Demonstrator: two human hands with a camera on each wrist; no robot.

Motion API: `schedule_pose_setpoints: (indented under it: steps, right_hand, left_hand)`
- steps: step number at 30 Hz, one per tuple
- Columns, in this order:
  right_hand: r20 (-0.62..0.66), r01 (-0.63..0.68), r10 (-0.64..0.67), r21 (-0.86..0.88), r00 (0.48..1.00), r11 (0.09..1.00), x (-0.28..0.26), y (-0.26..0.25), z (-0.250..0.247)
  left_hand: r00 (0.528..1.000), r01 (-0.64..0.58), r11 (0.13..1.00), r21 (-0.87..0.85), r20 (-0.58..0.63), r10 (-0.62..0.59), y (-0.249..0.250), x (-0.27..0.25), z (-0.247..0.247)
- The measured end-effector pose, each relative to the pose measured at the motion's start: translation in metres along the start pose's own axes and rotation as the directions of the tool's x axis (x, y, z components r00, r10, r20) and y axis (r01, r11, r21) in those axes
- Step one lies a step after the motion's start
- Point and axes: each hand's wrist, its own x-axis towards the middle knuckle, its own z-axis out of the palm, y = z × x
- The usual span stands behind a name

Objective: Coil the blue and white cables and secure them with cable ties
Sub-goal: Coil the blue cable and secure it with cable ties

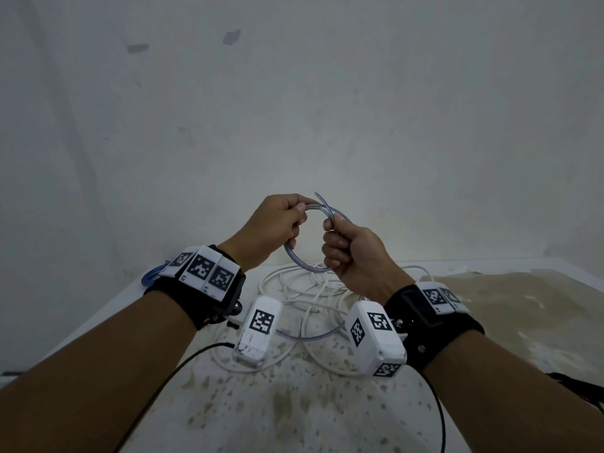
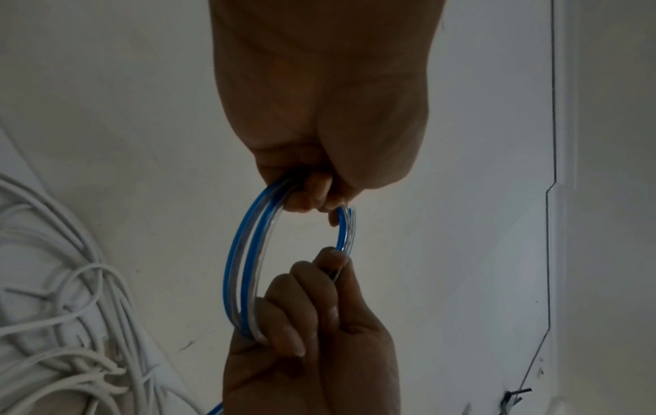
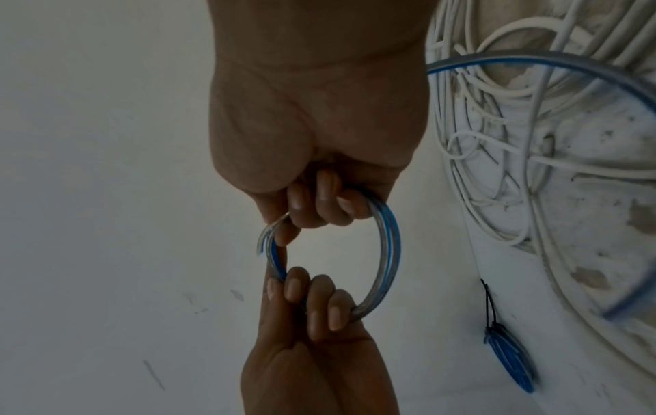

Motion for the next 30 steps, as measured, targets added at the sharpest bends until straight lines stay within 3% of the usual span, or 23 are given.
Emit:
schedule_pose_setpoints:
  steps: [11, 16, 20, 22, 24, 26, 28, 29, 30]
  right_hand:
    - [-0.019, 0.027, -0.032, -0.219, 0.999, 0.975, -0.001, 0.001, -0.004]
    - [0.009, 0.07, -0.071, -0.36, 0.997, 0.93, -0.002, 0.0, 0.002]
    - [-0.021, 0.087, -0.109, -0.454, 0.994, 0.887, -0.005, 0.0, 0.009]
    - [-0.112, 0.094, -0.169, -0.484, 0.979, 0.87, -0.005, 0.0, 0.013]
    - [-0.271, 0.122, -0.284, -0.492, 0.92, 0.862, -0.004, 0.0, 0.012]
    - [-0.418, 0.186, -0.453, -0.541, 0.787, 0.82, -0.002, -0.002, 0.006]
    - [-0.42, 0.168, -0.639, -0.738, 0.645, 0.654, 0.002, -0.006, -0.004]
    - [-0.352, 0.138, -0.689, -0.824, 0.634, 0.549, 0.002, -0.01, -0.005]
    - [-0.261, 0.113, -0.687, -0.887, 0.678, 0.448, 0.005, -0.014, -0.004]
  left_hand:
    - [0.99, 0.028, 1.0, -0.01, 0.14, -0.026, 0.007, 0.002, -0.001]
    - [1.0, -0.008, 0.993, 0.118, -0.021, 0.011, 0.001, 0.003, 0.007]
    - [0.989, 0.018, 0.999, 0.046, -0.149, -0.011, -0.008, 0.005, 0.01]
    - [0.979, 0.034, 0.999, 0.014, -0.203, -0.031, -0.011, 0.008, 0.01]
    - [0.97, 0.046, 0.999, -0.003, -0.24, -0.045, -0.011, 0.01, 0.007]
    - [0.967, 0.044, 0.999, 0.002, -0.252, -0.042, -0.01, 0.011, 0.003]
    - [0.97, 0.022, 1.0, 0.015, -0.244, -0.017, -0.009, 0.011, 0.0]
    - [0.974, 0.004, 1.0, 0.017, -0.228, 0.0, -0.009, 0.011, -0.001]
    - [0.978, -0.012, 1.0, 0.015, -0.206, 0.015, -0.009, 0.01, 0.0]
